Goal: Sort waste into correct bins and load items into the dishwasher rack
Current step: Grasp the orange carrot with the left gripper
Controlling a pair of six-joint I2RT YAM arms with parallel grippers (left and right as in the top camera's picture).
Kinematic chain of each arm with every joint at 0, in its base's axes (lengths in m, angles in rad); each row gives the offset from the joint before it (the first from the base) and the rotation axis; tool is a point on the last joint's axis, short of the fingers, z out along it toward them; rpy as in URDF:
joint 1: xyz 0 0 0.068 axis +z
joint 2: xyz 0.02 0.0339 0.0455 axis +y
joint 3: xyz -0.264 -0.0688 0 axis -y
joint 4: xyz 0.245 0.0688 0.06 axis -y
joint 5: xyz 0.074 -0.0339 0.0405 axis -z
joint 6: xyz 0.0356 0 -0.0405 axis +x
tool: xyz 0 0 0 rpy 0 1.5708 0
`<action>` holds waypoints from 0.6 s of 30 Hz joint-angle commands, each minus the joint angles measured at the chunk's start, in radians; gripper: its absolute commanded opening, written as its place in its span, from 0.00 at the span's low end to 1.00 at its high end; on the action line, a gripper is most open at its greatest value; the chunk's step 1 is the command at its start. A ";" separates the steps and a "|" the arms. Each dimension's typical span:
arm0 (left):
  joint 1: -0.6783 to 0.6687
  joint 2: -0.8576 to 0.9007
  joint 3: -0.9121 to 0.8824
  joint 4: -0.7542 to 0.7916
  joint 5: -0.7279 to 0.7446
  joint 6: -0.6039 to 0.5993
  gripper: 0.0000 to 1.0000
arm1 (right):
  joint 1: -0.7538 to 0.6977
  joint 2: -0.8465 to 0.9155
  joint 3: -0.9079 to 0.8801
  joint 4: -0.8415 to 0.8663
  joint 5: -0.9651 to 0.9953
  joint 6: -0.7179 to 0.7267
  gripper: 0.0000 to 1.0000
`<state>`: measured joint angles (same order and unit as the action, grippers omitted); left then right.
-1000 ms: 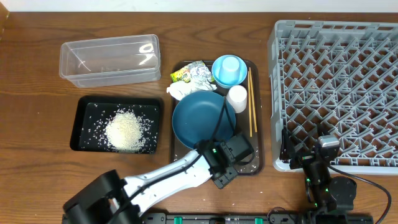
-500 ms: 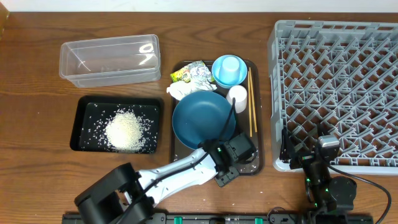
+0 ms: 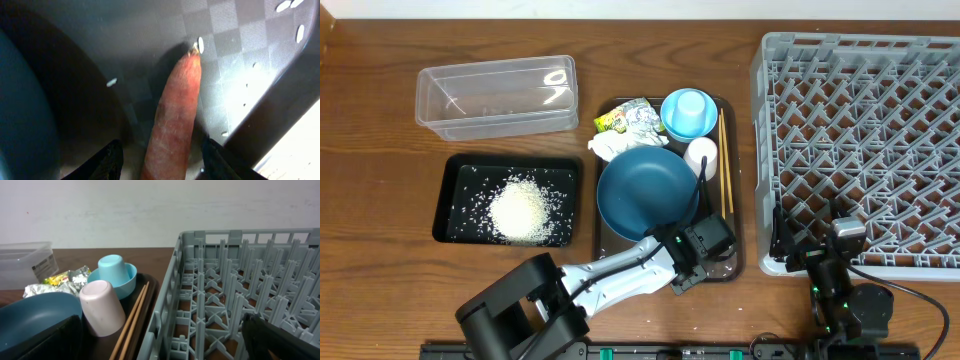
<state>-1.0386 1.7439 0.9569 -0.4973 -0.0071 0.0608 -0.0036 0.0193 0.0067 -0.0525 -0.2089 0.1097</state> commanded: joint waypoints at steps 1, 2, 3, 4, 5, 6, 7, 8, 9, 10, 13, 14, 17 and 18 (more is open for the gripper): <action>-0.001 0.013 -0.016 0.003 -0.017 0.014 0.53 | -0.006 0.000 -0.001 -0.004 0.002 -0.006 0.99; -0.001 0.013 -0.016 0.002 -0.017 0.014 0.51 | -0.006 0.000 -0.001 -0.004 0.002 -0.006 0.99; -0.001 0.013 -0.016 0.002 -0.017 0.014 0.48 | -0.006 0.000 -0.001 -0.004 0.002 -0.006 0.99; -0.001 0.013 -0.016 0.000 -0.017 0.014 0.46 | -0.006 0.000 -0.001 -0.004 0.002 -0.006 0.99; -0.001 0.013 -0.016 -0.002 -0.017 0.014 0.43 | -0.006 0.000 -0.001 -0.004 0.002 -0.006 0.99; -0.001 0.013 -0.016 -0.002 -0.017 0.014 0.41 | -0.006 0.000 -0.001 -0.004 0.002 -0.006 0.99; -0.001 0.013 -0.016 -0.002 -0.017 0.014 0.40 | -0.006 0.000 -0.001 -0.004 0.002 -0.006 0.99; -0.001 0.013 -0.016 -0.002 -0.016 0.014 0.38 | -0.006 0.000 -0.001 -0.004 0.002 -0.006 0.99; -0.001 0.013 -0.016 -0.002 -0.016 0.014 0.37 | -0.006 0.000 -0.001 -0.004 0.002 -0.006 0.99; -0.001 0.013 -0.016 -0.002 -0.016 0.014 0.36 | -0.006 0.000 -0.001 -0.004 0.002 -0.006 0.99; -0.001 0.006 -0.016 -0.002 -0.015 0.013 0.35 | -0.006 0.000 -0.001 -0.004 0.002 -0.006 0.99; -0.001 0.001 -0.014 -0.005 -0.012 0.013 0.34 | -0.006 0.000 -0.001 -0.004 0.002 -0.006 0.99; -0.001 -0.022 0.000 -0.031 -0.001 0.006 0.34 | -0.006 0.000 -0.001 -0.004 0.002 -0.006 0.99; -0.001 -0.032 0.006 -0.042 -0.002 0.001 0.33 | -0.006 0.000 -0.001 -0.004 0.002 -0.006 0.99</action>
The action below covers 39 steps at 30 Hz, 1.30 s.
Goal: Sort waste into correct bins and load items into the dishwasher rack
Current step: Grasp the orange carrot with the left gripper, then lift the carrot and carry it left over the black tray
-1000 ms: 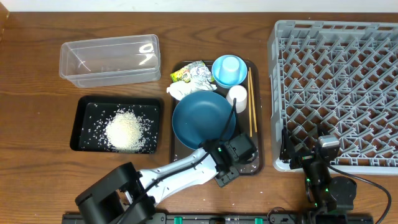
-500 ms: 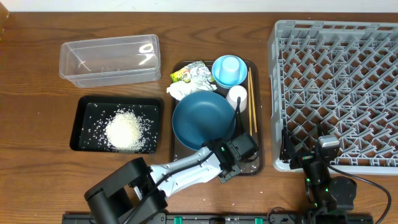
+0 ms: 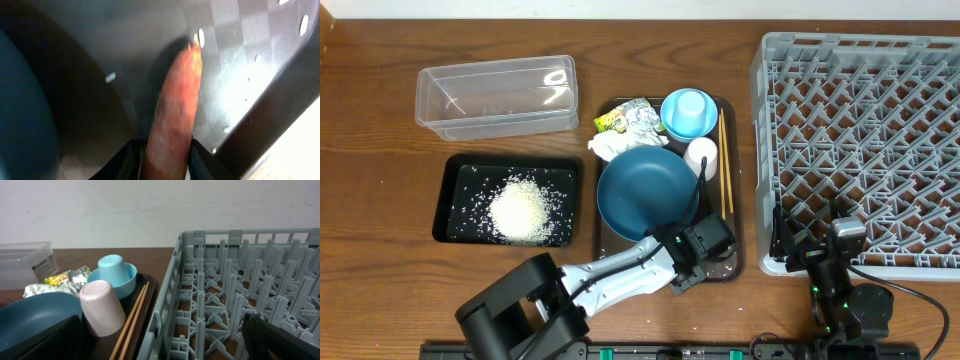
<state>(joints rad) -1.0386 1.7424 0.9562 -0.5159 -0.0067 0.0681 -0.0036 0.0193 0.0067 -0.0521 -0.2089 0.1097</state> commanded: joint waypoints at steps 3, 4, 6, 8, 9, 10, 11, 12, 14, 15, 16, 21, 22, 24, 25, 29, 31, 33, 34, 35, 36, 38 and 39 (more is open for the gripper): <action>-0.001 -0.080 0.015 -0.044 -0.002 -0.021 0.32 | -0.006 0.000 -0.001 -0.004 0.002 -0.006 0.99; -0.001 -0.097 0.015 -0.048 -0.002 -0.021 0.30 | -0.006 0.000 -0.001 -0.004 0.002 -0.006 0.99; -0.001 -0.127 0.015 -0.056 -0.002 -0.021 0.29 | -0.006 0.000 -0.001 -0.004 0.002 -0.006 0.99; -0.001 -0.150 0.015 -0.065 -0.001 -0.021 0.29 | -0.006 0.000 -0.001 -0.004 0.002 -0.006 0.99; -0.001 -0.155 0.015 -0.070 0.003 -0.021 0.29 | -0.006 0.000 -0.001 -0.004 0.002 -0.006 0.99; -0.001 -0.155 0.015 -0.075 0.018 -0.020 0.29 | -0.006 0.000 -0.001 -0.004 0.002 -0.006 0.99; -0.001 -0.154 0.015 -0.082 0.030 -0.020 0.29 | -0.006 0.000 -0.001 -0.004 0.002 -0.006 0.99; -0.001 -0.153 0.014 -0.090 0.037 -0.020 0.29 | -0.006 0.000 -0.001 -0.004 0.002 -0.006 0.99; -0.001 -0.153 0.014 -0.101 0.056 -0.021 0.24 | -0.006 0.000 -0.001 -0.004 0.002 -0.006 0.99; -0.001 -0.153 0.014 -0.104 0.064 -0.021 0.20 | -0.006 0.000 -0.001 -0.004 0.002 -0.006 0.99; -0.001 -0.153 0.014 -0.104 0.076 -0.022 0.19 | -0.006 0.000 -0.001 -0.004 0.002 -0.006 0.99; -0.001 -0.156 0.016 -0.104 0.078 -0.043 0.19 | -0.006 0.000 -0.001 -0.004 0.002 -0.006 0.99; -0.001 -0.161 0.018 -0.105 0.079 -0.044 0.15 | -0.006 0.000 -0.001 -0.004 0.002 -0.006 0.99; 0.000 -0.177 0.025 -0.104 0.078 -0.058 0.15 | -0.006 0.000 -0.001 -0.004 0.002 -0.006 0.99; 0.001 -0.188 0.029 -0.104 0.077 -0.063 0.15 | -0.006 0.000 -0.001 -0.004 0.002 -0.006 0.99; 0.019 -0.264 0.034 -0.106 0.065 -0.063 0.15 | -0.006 0.000 -0.001 -0.004 0.002 -0.006 0.99; 0.046 -0.317 0.034 -0.111 0.054 -0.063 0.15 | -0.006 0.000 -0.001 -0.004 0.002 -0.006 0.99; 0.087 -0.377 0.034 -0.112 0.047 -0.063 0.15 | -0.006 0.000 -0.001 -0.004 0.002 -0.006 0.99; 0.110 -0.409 0.034 -0.112 0.047 -0.063 0.15 | -0.006 0.000 -0.001 -0.004 0.002 -0.006 0.99; 0.142 -0.446 0.035 -0.111 0.047 -0.063 0.15 | -0.006 0.000 -0.001 -0.004 0.002 -0.006 0.99; 0.171 -0.478 0.035 -0.111 0.047 -0.063 0.16 | -0.006 0.000 -0.001 -0.004 0.002 -0.006 0.99; 0.248 -0.550 0.035 -0.109 0.047 -0.063 0.16 | -0.006 0.000 -0.001 -0.004 0.002 -0.006 0.99; 0.296 -0.587 0.035 -0.107 0.047 -0.063 0.16 | -0.006 0.000 -0.001 -0.004 0.002 -0.006 0.99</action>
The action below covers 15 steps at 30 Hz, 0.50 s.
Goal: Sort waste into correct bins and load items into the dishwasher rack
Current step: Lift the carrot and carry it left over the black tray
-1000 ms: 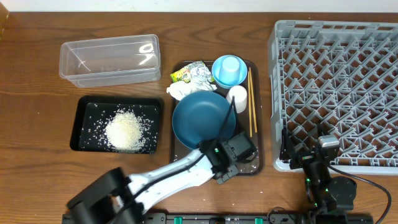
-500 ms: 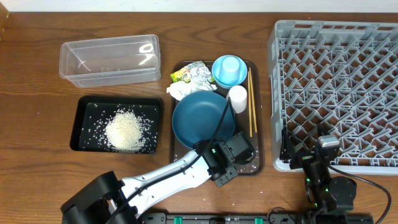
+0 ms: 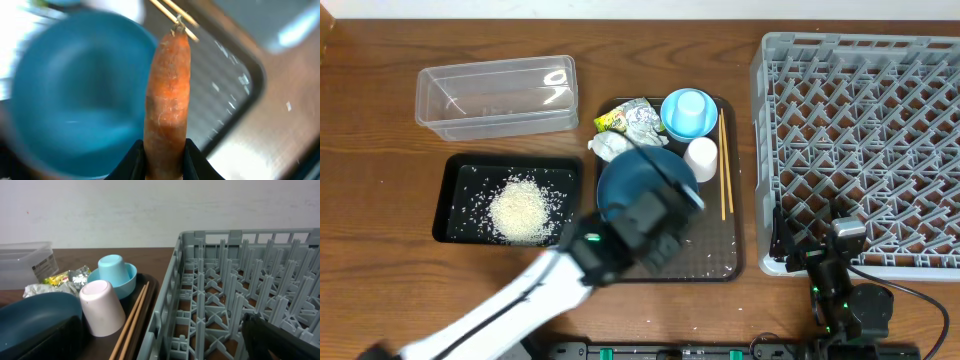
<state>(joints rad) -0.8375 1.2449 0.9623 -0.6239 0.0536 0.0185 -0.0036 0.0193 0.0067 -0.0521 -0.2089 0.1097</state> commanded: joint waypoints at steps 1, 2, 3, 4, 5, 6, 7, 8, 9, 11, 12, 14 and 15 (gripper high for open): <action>0.139 -0.117 0.029 0.004 -0.013 -0.016 0.16 | -0.006 0.000 -0.001 -0.004 0.002 -0.006 0.99; 0.187 -0.144 0.029 0.008 -0.014 -0.016 0.16 | -0.006 0.000 -0.001 -0.004 0.002 -0.006 0.99; 0.245 -0.169 0.029 0.013 -0.013 -0.016 0.22 | -0.006 0.000 -0.001 -0.004 0.002 -0.006 0.99; 0.296 -0.187 0.028 0.021 -0.013 -0.016 0.22 | -0.006 0.000 -0.001 -0.004 0.002 -0.006 0.99; 0.356 -0.201 0.028 0.030 -0.013 -0.016 0.22 | -0.006 0.000 -0.001 -0.004 0.002 -0.006 0.99; 0.406 -0.208 0.028 0.040 -0.013 -0.019 0.22 | -0.006 0.000 -0.001 -0.004 0.002 -0.006 0.99; 0.462 -0.208 0.028 0.053 -0.013 -0.037 0.22 | -0.006 0.000 -0.001 -0.004 0.002 -0.006 0.99; 0.502 -0.206 0.028 0.063 -0.013 -0.054 0.22 | -0.006 0.000 -0.001 -0.004 0.002 -0.006 0.99; 0.555 -0.199 0.025 0.079 -0.013 -0.082 0.22 | -0.006 0.000 -0.001 -0.004 0.002 -0.006 0.99; 0.644 -0.177 0.020 0.100 -0.013 -0.136 0.21 | -0.006 0.000 -0.001 -0.004 0.002 -0.006 0.99; 0.688 -0.159 0.019 0.108 -0.013 -0.157 0.21 | -0.006 0.000 -0.001 -0.004 0.002 -0.006 0.99; 0.758 -0.121 0.018 0.119 -0.013 -0.190 0.21 | -0.006 0.000 -0.001 -0.004 0.002 -0.006 0.99; 0.796 -0.095 0.018 0.126 -0.013 -0.217 0.21 | -0.006 0.000 -0.001 -0.004 0.002 -0.006 0.99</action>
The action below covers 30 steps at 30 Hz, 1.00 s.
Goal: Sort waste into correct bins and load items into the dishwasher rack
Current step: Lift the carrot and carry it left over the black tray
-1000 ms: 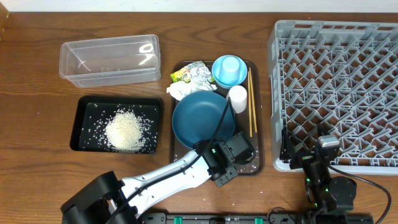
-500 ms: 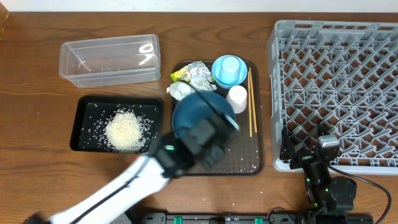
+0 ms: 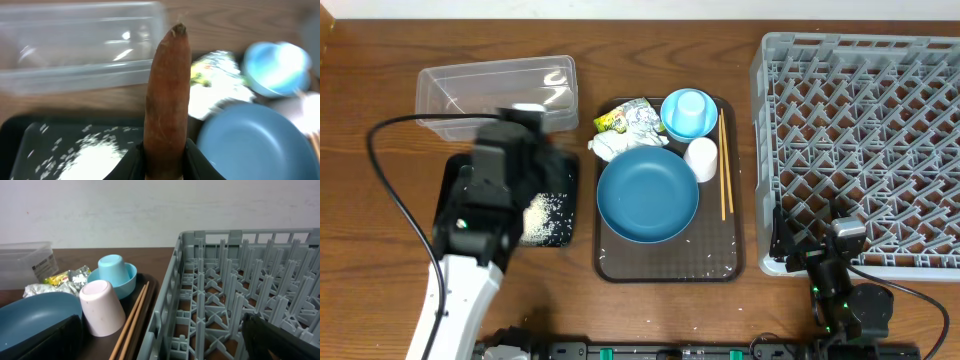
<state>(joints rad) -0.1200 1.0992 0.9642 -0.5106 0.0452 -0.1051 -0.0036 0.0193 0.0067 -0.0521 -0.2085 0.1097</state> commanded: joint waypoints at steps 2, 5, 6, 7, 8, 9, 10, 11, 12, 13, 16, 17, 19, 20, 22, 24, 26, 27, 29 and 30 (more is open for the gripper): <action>0.142 0.106 0.016 0.018 -0.005 -0.152 0.21 | -0.006 0.000 -0.001 -0.004 0.002 -0.006 0.99; 0.220 0.196 0.015 0.019 -0.005 -0.281 0.21 | -0.006 0.000 -0.001 -0.004 0.002 -0.006 0.99; 0.243 0.230 0.015 0.018 -0.004 -0.342 0.21 | -0.006 0.000 -0.001 -0.004 0.002 -0.006 0.99; 0.261 0.259 0.015 0.015 -0.004 -0.398 0.21 | -0.006 0.000 -0.001 -0.004 0.002 -0.006 0.99; 0.277 0.292 0.015 0.010 -0.004 -0.459 0.21 | -0.006 0.000 -0.001 -0.004 0.002 -0.006 0.99; 0.287 0.317 0.015 0.006 -0.003 -0.507 0.21 | -0.006 0.000 -0.001 -0.004 0.002 -0.006 0.99; 0.296 0.344 0.015 0.003 -0.003 -0.555 0.21 | -0.006 0.000 -0.001 -0.004 0.002 -0.006 0.99; 0.302 0.367 0.015 0.001 0.000 -0.586 0.21 | -0.006 0.000 -0.001 -0.004 0.002 -0.006 0.99; 0.305 0.384 0.015 0.001 0.000 -0.602 0.21 | -0.006 0.000 -0.001 -0.004 0.002 -0.006 0.99; 0.305 0.397 0.015 0.001 0.000 -0.612 0.21 | -0.006 0.000 -0.001 -0.004 0.002 -0.006 0.99; 0.305 0.419 0.015 0.001 0.007 -0.615 0.21 | -0.006 0.000 -0.001 -0.004 0.002 -0.006 0.99; 0.305 0.421 0.015 0.000 0.015 -0.615 0.21 | -0.006 0.000 -0.001 -0.004 0.002 -0.006 0.99; 0.305 0.421 0.015 -0.003 0.044 -0.615 0.21 | -0.006 0.000 -0.001 -0.004 0.002 -0.006 0.99; 0.305 0.421 0.015 -0.004 0.058 -0.615 0.21 | -0.006 0.000 -0.001 -0.004 0.002 -0.006 0.99; 0.305 0.421 0.015 -0.013 0.082 -0.615 0.21 | -0.006 0.000 -0.001 -0.004 0.002 -0.006 0.99; 0.305 0.421 0.015 -0.036 0.082 -0.616 0.21 | -0.006 0.000 -0.001 -0.004 0.002 -0.006 0.99; 0.305 0.421 0.015 -0.068 0.082 -0.615 0.21 | -0.006 0.000 -0.001 -0.004 0.002 -0.006 0.99; 0.305 0.421 0.015 -0.087 0.082 -0.615 0.21 | -0.006 0.000 -0.001 -0.004 0.002 -0.006 0.99; 0.305 0.421 0.015 -0.134 0.082 -0.615 0.22 | -0.006 0.000 -0.001 -0.004 0.002 -0.006 0.99; 0.305 0.421 0.014 -0.152 0.082 -0.615 0.22 | -0.006 0.000 -0.001 -0.004 0.002 -0.006 0.99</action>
<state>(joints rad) 0.1822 1.5238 0.9642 -0.6346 0.1184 -0.7082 -0.0036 0.0193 0.0067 -0.0521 -0.2089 0.1097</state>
